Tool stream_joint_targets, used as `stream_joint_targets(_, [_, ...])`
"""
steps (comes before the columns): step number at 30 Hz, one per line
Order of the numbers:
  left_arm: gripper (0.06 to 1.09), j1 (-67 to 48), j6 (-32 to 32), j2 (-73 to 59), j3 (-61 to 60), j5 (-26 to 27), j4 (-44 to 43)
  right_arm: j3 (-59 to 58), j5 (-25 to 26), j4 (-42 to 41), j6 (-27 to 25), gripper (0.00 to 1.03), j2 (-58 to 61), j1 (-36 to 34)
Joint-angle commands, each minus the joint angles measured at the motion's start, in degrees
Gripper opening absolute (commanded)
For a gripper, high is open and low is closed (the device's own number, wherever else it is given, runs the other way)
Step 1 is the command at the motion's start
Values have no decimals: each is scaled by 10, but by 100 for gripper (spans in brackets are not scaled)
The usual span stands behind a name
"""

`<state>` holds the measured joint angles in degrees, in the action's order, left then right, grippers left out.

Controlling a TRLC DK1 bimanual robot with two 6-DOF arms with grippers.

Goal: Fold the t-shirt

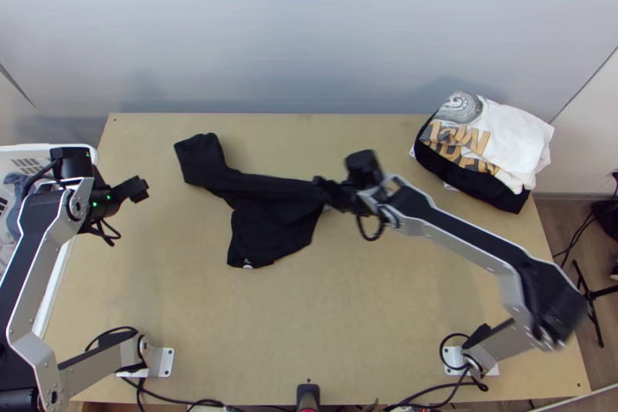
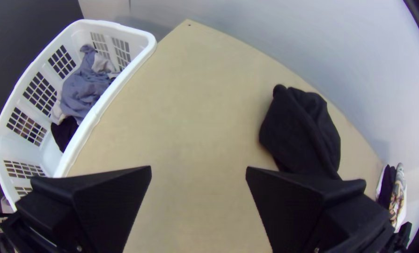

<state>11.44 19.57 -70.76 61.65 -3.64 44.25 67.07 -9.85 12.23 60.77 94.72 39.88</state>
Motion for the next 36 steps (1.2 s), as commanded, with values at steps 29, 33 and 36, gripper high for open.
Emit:
stream_joint_targets(29, [104,-105,61,-268,153,189,-170,-117,98,34,-53,3,-146,-198])
stream_joint_targets(33, [104,-119,63,-289,168,189,-171,-126,118,34,-59,3,-146,-233])
stream_joint_targets(36, [104,-132,69,-301,179,189,-171,-135,128,36,-61,3,-150,-256])
